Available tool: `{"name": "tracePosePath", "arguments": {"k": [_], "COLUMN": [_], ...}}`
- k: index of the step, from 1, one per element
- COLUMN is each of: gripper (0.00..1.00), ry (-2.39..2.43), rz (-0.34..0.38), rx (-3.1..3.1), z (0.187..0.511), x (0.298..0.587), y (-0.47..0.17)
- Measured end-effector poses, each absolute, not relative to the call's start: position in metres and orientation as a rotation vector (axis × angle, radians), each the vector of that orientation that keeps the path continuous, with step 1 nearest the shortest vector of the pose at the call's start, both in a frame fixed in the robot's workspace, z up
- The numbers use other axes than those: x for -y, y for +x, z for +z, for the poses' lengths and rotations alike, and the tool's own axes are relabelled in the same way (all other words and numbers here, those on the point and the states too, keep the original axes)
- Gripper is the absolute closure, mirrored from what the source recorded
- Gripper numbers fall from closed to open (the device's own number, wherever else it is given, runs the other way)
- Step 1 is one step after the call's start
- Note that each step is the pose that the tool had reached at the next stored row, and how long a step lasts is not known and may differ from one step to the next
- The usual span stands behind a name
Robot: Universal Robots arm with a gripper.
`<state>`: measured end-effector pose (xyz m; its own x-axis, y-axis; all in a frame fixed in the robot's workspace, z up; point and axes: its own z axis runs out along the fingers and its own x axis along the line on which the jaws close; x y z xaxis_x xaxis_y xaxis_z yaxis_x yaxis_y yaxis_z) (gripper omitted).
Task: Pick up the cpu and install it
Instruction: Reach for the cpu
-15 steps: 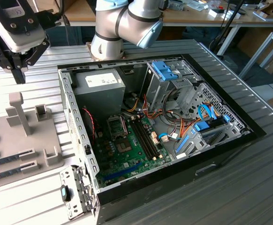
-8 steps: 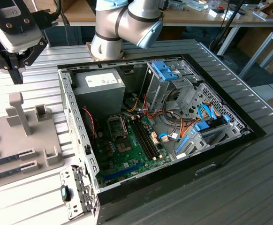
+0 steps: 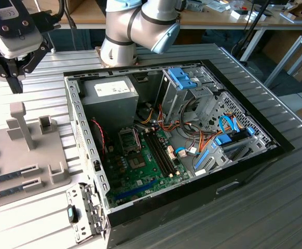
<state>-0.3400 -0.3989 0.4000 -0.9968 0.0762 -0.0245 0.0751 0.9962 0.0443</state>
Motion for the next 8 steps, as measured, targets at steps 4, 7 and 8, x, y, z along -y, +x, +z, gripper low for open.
{"name": "tracePosePath", "arguments": {"k": [4, 7, 8], "gripper": [0.9, 0.9, 0.9], "ry": [0.118, 0.118, 0.118], "rz": [0.068, 0.068, 0.068], "rx": [-3.113, -3.112, -3.113], "z": [0.4001, 0.4, 0.4], "x": [0.3989, 0.3989, 0.3989], "y": [-0.3417, -0.3434, -0.3438]}}
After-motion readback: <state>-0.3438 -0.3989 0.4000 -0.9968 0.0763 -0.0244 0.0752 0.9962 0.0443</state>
